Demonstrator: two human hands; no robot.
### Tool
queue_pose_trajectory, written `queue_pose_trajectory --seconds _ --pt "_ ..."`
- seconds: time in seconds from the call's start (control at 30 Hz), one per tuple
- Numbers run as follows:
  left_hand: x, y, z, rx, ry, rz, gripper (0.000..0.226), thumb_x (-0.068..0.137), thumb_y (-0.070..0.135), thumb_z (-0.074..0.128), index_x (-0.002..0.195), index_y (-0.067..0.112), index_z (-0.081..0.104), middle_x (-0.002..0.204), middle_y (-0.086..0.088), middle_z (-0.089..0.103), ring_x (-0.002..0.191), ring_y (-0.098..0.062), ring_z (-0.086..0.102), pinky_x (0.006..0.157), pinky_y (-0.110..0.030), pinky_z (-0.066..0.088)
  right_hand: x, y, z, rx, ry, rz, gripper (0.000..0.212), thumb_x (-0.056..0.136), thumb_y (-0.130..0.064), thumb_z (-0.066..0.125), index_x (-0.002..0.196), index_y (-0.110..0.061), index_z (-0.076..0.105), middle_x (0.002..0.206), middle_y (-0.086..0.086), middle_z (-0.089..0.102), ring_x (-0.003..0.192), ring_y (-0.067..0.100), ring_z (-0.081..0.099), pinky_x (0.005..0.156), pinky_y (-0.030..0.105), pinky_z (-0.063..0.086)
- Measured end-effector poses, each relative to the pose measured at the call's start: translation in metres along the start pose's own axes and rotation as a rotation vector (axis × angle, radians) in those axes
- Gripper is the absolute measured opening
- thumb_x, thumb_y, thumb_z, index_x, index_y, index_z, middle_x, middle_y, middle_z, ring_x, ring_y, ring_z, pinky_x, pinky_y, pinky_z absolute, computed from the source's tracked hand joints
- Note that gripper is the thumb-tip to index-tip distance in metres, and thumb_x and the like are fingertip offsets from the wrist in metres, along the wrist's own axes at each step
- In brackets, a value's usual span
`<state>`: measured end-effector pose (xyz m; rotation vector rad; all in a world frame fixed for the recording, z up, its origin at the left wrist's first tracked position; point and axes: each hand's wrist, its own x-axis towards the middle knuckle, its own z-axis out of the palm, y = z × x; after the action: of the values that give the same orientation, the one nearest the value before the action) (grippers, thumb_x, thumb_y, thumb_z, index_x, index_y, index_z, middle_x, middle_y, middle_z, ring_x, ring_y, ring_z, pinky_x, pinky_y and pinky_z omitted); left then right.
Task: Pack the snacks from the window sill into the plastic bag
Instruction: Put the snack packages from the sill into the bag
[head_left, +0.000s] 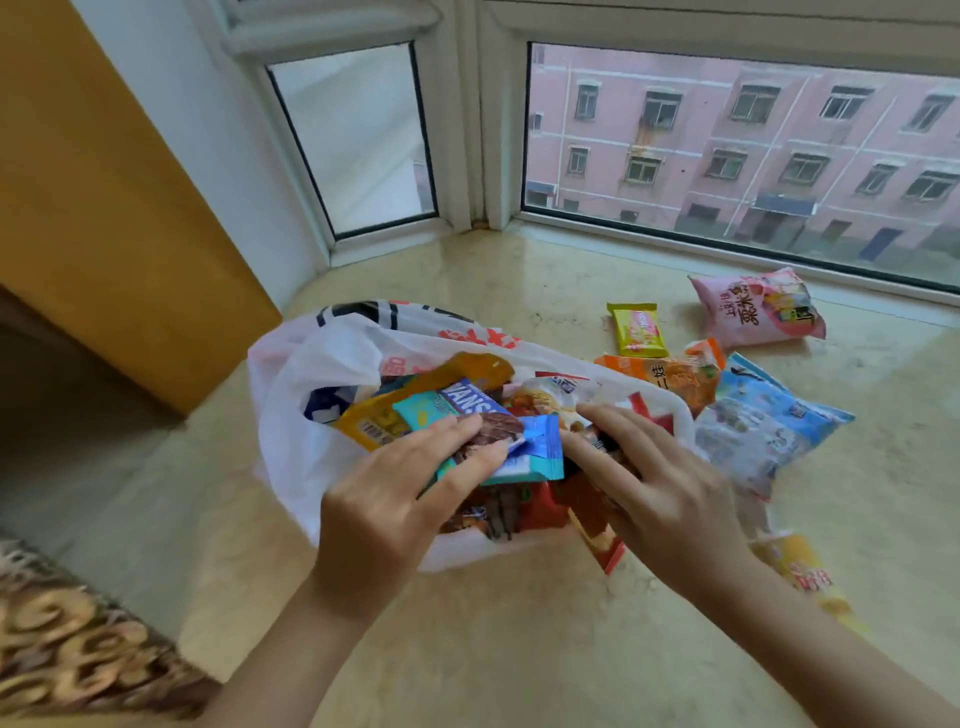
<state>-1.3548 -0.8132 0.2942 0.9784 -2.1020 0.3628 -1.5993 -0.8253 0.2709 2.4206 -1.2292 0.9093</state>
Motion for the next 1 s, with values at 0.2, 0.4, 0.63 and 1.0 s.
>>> queue_pose_trajectory --seconds 0.2,0.4,0.63,1.0 --pt "-0.031 -0.049 0.005 0.163 -0.068 0.043 0.032 0.089 0.014 0.069 0.118 0.024 0.066 0.113 -0.001 0.070 0.098 -0.015 0.066 0.061 -0.029 0.053 0.015 -0.027 0.054 -0.014 -0.099 -0.028 0.035 0.087 -0.010 0.062 0.121 -0.016 0.058 0.126 0.012 0.062 0.112 0.030 0.060 0.074 0.037 0.054" --pt "-0.054 -0.077 0.044 0.275 -0.199 -0.065 0.041 0.086 0.004 0.061 0.118 0.028 0.068 0.113 0.006 0.069 0.091 -0.015 0.066 0.053 -0.027 0.047 0.023 -0.021 0.094 -0.112 -0.228 -0.094 0.036 0.086 -0.008 0.050 0.120 -0.015 0.058 0.127 0.015 0.059 0.113 0.036 0.057 0.084 0.041 0.052" --pt "-0.071 -0.087 0.089 0.368 -0.403 -0.258 0.055 0.092 0.016 0.053 0.144 0.023 0.041 0.149 -0.002 0.043 0.132 -0.025 0.047 0.093 -0.052 0.045 0.044 0.004 0.112 -0.034 -0.531 -0.050 0.080 0.057 -0.008 0.081 0.129 -0.021 0.051 0.139 0.009 0.050 0.127 0.033 0.043 0.099 0.046 0.044" --pt "-0.070 -0.062 0.074 -0.231 -0.509 -0.266 0.052 0.097 0.031 0.048 0.146 0.017 0.038 0.150 0.005 0.040 0.143 -0.011 0.027 0.116 -0.037 0.025 0.062 -0.009 0.097 0.240 -0.655 0.047 0.087 0.079 -0.081 0.034 0.150 -0.042 0.003 0.160 -0.014 -0.002 0.147 0.013 -0.011 0.118 0.053 -0.002"
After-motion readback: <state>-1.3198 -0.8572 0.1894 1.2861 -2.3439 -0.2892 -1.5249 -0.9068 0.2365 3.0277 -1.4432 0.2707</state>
